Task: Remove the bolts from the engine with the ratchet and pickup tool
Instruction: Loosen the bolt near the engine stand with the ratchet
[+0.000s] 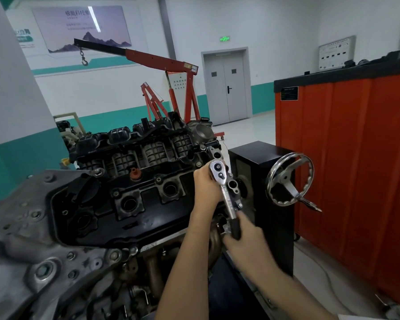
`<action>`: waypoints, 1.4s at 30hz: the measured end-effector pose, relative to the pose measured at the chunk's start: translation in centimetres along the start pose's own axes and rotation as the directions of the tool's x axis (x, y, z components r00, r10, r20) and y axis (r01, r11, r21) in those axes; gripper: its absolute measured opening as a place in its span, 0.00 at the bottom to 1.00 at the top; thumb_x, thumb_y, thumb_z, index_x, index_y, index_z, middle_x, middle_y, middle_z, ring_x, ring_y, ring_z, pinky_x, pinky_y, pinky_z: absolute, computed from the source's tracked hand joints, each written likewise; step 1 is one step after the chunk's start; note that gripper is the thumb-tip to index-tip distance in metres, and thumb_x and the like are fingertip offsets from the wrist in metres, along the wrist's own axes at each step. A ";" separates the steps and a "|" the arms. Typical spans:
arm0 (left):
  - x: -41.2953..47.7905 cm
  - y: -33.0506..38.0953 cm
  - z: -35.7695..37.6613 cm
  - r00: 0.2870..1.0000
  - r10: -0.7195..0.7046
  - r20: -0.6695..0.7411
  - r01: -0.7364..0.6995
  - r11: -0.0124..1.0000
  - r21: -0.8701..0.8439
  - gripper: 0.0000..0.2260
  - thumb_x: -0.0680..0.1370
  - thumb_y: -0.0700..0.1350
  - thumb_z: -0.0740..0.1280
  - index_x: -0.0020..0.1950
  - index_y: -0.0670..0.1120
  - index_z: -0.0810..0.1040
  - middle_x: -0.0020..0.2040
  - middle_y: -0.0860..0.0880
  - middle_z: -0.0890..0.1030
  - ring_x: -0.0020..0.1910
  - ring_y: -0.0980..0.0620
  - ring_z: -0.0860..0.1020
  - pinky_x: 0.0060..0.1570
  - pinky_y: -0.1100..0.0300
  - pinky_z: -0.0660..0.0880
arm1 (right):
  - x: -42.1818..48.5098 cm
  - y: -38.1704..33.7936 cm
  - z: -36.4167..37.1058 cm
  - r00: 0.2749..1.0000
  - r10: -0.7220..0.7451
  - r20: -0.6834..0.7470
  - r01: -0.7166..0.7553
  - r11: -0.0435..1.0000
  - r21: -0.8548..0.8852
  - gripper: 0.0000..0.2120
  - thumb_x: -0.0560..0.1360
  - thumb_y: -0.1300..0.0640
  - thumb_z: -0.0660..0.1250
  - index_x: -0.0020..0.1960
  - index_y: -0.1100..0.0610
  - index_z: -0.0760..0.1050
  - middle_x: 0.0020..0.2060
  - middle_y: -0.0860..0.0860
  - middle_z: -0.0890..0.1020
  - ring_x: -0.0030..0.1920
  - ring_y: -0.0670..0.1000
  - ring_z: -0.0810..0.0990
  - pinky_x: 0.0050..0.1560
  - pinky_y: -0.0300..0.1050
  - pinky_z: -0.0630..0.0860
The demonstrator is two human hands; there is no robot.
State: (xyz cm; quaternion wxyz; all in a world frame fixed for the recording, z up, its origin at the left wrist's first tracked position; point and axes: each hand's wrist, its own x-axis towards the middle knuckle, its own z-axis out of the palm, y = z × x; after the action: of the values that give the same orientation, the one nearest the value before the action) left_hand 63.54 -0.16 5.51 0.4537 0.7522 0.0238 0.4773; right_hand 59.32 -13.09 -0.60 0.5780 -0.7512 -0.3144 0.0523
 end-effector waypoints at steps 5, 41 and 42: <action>0.2 0.2 -0.3 1.000 0.017 0.025 -0.019 0.998 0.059 0.28 0.74 0.30 0.64 0.23 0.57 0.65 0.22 0.60 0.70 0.24 0.63 0.66 0.29 0.73 0.62 | 0.1 -0.4 0.7 0.999 -0.027 0.037 0.025 0.998 0.061 0.09 0.72 0.66 0.64 0.46 0.53 0.71 0.29 0.52 0.74 0.25 0.43 0.70 0.27 0.37 0.68; -0.4 1.0 -0.8 0.992 -0.123 0.032 0.126 0.983 -0.137 0.14 0.78 0.33 0.65 0.33 0.43 0.78 0.30 0.59 0.77 0.34 0.64 0.75 0.40 0.72 0.70 | 5.5 -1.2 -9.5 0.975 -0.131 0.179 0.216 0.753 -0.621 0.13 0.73 0.61 0.66 0.40 0.47 0.64 0.33 0.51 0.74 0.32 0.50 0.77 0.32 0.45 0.73; -0.4 1.0 -0.6 0.994 -0.106 0.023 0.108 0.983 -0.151 0.18 0.78 0.33 0.65 0.30 0.48 0.74 0.26 0.60 0.73 0.29 0.64 0.71 0.34 0.72 0.68 | 3.9 -0.7 -8.1 0.984 -0.100 0.150 0.161 0.863 -0.480 0.13 0.73 0.63 0.66 0.40 0.48 0.65 0.33 0.52 0.75 0.30 0.48 0.76 0.29 0.41 0.72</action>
State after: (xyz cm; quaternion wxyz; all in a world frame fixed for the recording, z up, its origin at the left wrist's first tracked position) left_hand 62.48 -0.62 6.01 0.5349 0.7166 0.0243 0.4470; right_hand 65.74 -17.70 3.75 0.3511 -0.8455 -0.4016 -0.0231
